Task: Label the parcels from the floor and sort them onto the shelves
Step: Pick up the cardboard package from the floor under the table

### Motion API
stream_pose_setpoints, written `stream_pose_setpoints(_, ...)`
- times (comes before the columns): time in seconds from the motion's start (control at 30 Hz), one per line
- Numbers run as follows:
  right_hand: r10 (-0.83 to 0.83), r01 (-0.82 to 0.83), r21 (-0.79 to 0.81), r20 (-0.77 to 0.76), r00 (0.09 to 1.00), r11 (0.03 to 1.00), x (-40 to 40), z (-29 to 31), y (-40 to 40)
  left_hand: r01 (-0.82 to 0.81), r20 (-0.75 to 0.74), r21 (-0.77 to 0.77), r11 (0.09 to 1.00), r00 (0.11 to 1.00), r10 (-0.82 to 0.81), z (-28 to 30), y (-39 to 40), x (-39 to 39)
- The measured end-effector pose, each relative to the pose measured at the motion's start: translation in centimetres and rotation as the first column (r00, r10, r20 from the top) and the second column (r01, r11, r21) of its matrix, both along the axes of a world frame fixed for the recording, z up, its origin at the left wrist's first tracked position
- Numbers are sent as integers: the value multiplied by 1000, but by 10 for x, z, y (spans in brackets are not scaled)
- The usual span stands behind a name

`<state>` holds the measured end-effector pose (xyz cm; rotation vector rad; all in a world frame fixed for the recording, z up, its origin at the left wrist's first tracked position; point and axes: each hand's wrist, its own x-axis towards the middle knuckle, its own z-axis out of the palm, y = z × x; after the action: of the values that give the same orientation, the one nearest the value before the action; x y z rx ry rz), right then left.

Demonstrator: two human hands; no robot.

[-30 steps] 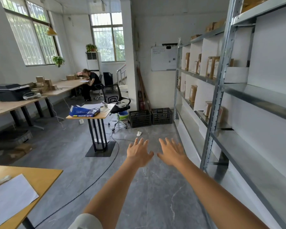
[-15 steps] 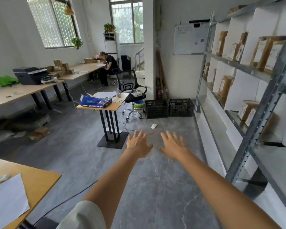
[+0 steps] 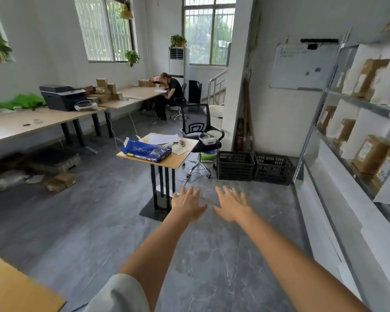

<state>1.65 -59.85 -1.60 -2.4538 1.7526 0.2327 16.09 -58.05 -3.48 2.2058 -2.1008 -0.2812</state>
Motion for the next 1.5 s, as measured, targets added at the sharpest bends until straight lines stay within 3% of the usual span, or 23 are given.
stream_pose_setpoints(0.3, 161, -161, -5, 37, 986, 987, 135, 6, -126, -207, -12, -31, 978, 978, 207, 12, -97, 134)
stream_pose_setpoints(0.43, 262, -262, 24, 5, 965, 965, 202, -6, -176, -312, 7, 30, 950, 950, 312, -1, -126, 202)
stream_pose_setpoints(0.73, 482, -481, -38, 19, 876, 876, 397, -20, -331, -501, 35, 23, 865, 865, 500, -7, -257, 366)
stream_pose_setpoints(0.93, 555, -554, -14, 19, 832, 832, 499, -16, -421, -588, 82, 17, 809, 807, 585, 1, -332, 472)
stream_pose_setpoints(1.13, 621, -621, 16, 11, 784, 784, 598, -30, -492, -634, 68, 62, 771, 773, 630, -26, -391, 568)
stream_pose_setpoints(1.33, 705, -705, 24, -22, 709, 709, 732, -56, -561, -664, 68, 118, 738, 747, 661, -57, -453, 698)
stream_pose_setpoints(1.5, 710, -709, 47, -55, 702, 704, 850, -52, -615, -686, 35, 102, 721, 726, 686, -48, -515, 812)
